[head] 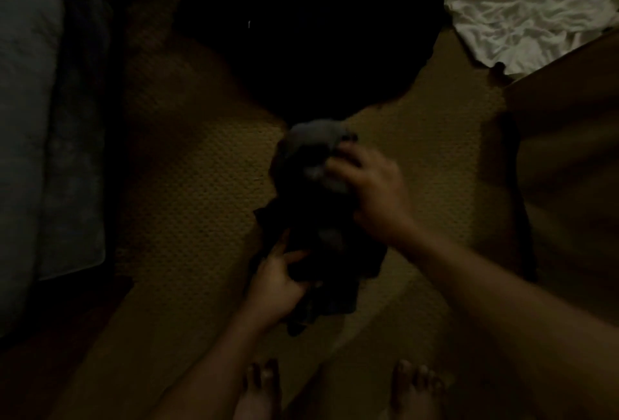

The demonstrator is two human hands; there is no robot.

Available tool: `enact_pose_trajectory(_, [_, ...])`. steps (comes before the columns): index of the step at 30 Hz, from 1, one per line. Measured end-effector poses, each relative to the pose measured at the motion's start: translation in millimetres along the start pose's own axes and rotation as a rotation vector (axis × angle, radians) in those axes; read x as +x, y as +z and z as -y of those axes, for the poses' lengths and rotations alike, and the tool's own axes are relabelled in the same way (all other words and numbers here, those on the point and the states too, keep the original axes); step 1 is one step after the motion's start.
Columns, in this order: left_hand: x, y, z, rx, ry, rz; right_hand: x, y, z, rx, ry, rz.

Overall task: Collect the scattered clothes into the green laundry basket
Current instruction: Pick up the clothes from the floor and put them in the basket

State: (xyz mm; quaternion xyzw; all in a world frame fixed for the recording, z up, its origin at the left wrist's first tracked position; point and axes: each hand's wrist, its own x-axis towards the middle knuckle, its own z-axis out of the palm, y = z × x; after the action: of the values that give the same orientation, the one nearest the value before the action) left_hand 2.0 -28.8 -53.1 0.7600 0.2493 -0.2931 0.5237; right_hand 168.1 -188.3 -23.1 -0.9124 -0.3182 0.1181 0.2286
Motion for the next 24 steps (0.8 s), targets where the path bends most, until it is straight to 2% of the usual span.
enact_pose_trajectory(2, [-5,-34,-13,-0.305,-0.136,0.167,-38,12,11,-0.137,-0.069,0.121])
enact_pose_trajectory(4, [-10,-71,-22,-0.576,-0.199,0.077,-60,16,18,-0.143,-0.005,0.246])
enact_pose_trajectory(5, [-9,-84,-26,-0.600,-0.182,-0.033,-64,14,22,-0.136,0.010,0.276])
enact_pose_trajectory(7, [-3,-92,-40,-0.463,-0.141,-0.201,-64,11,31,-0.069,0.030,0.296])
enact_pose_trajectory(8, [2,-89,-47,-0.410,-0.127,-0.214,-62,8,34,0.007,0.067,0.296])
enact_pose_trajectory(12, [20,-54,-69,-0.420,-0.198,-0.018,-47,-13,30,0.517,0.328,0.300])
enact_pose_trajectory(14, [27,-32,-57,-0.296,-0.226,-0.069,-47,-25,19,0.787,0.475,0.324])
enact_pose_trajectory(16, [29,-14,-49,-0.140,-0.255,-0.131,-55,-26,9,0.825,0.564,0.223])
enact_pose_trajectory(18, [29,1,-49,-0.075,-0.299,-0.184,-63,-18,7,0.599,0.626,-0.011])
enact_pose_trajectory(19, [31,9,-49,-0.086,-0.331,-0.207,-65,-12,7,0.498,0.654,-0.111])
enact_pose_trajectory(21, [39,17,-41,-0.202,-0.379,-0.227,-63,2,6,0.442,0.675,-0.216])
enact_pose_trajectory(24, [49,22,-27,-0.358,-0.376,-0.226,-63,23,2,0.601,0.787,-0.265])
